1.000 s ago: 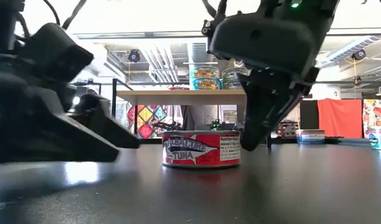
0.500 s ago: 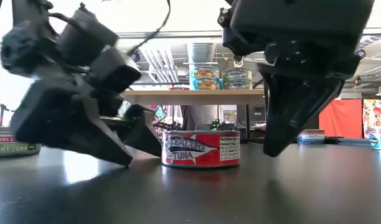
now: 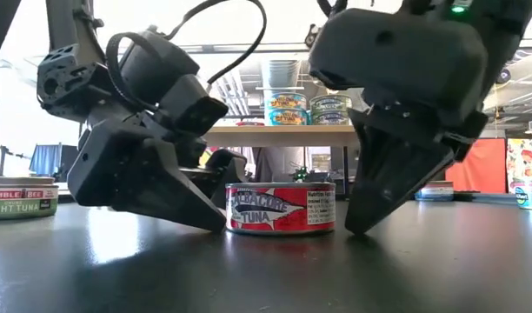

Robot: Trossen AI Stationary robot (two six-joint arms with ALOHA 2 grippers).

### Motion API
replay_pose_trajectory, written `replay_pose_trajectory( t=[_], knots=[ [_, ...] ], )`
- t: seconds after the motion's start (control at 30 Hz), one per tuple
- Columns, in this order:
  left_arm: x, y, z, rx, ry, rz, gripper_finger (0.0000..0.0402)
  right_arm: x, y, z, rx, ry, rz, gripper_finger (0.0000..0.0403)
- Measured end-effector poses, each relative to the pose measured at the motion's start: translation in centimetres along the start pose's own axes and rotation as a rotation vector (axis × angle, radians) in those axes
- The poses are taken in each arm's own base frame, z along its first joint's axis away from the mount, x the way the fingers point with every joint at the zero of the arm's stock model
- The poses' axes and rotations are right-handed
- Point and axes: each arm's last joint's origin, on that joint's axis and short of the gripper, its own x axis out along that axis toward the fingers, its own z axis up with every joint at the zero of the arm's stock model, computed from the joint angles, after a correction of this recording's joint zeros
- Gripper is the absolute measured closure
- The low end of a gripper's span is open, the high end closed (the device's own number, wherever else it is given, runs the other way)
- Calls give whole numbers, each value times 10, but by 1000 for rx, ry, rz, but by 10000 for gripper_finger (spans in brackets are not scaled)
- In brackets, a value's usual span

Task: Stack canned seafood by type on shelf
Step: Stack the red tuna can on the top of the red tuna can on the shelf

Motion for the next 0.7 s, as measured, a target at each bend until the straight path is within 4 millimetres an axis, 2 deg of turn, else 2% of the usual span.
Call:
replay_pose_trajectory(
  t=[0.2,0.53,0.7],
  knots=[
    [1,-2,3,2,-44,0,17,5,-4,-3,-37,-60,-7,390],
    [20,-12,28,-102,-23,-58,16,12,-3,5,-89,-135,24,390],
    [22,-20,33,-80,-54,-77,16,12,-2,4,-100,-135,41,390]
  ],
)
